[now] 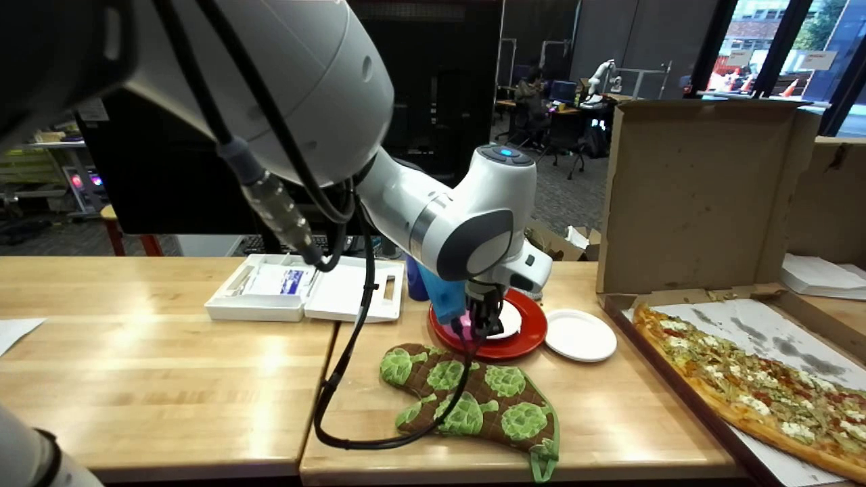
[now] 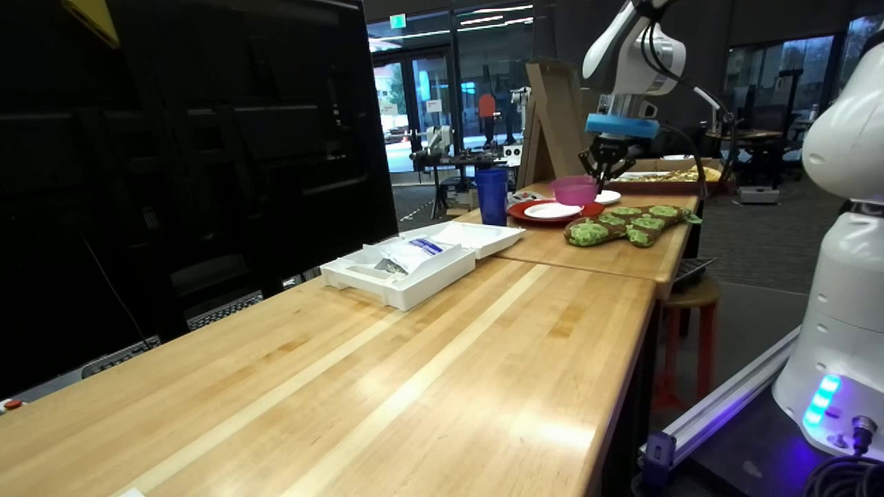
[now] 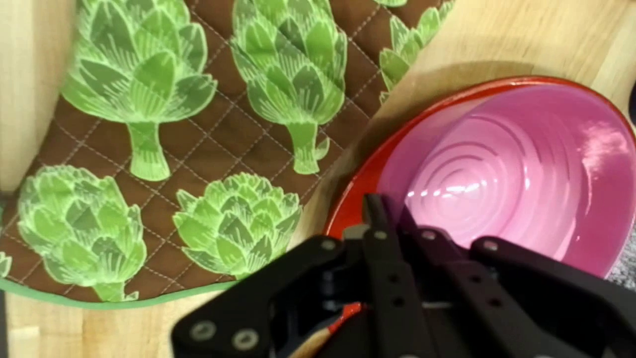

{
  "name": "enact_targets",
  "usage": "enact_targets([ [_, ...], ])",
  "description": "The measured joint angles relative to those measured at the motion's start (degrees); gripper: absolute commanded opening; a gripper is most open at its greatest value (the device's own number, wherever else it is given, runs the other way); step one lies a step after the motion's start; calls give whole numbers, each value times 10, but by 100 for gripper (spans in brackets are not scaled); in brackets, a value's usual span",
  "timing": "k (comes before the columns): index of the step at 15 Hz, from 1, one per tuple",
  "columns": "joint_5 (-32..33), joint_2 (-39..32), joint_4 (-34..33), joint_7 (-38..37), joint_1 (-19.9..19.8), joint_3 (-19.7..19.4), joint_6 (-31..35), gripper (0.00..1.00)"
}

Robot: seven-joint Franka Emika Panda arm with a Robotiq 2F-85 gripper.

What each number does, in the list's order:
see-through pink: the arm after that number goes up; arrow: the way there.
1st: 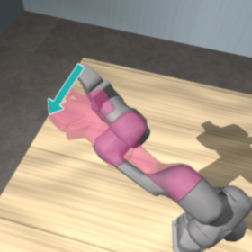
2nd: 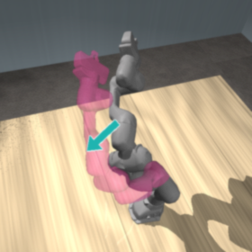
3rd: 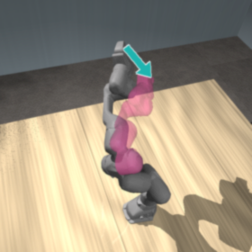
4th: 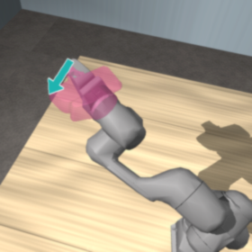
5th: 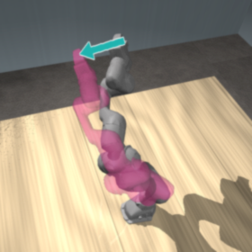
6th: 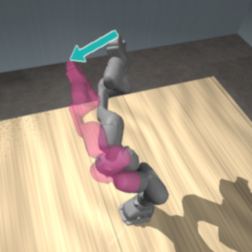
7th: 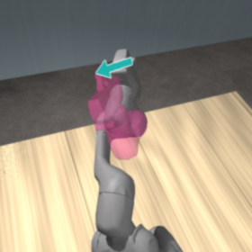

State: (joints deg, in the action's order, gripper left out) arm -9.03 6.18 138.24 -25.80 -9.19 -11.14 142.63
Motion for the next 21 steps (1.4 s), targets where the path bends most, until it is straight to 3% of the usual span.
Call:
enact_targets([
  [9,69,57,87,125,-22,0,4,1],
  [21,37,152,164,285,-2,0,21,1],
])
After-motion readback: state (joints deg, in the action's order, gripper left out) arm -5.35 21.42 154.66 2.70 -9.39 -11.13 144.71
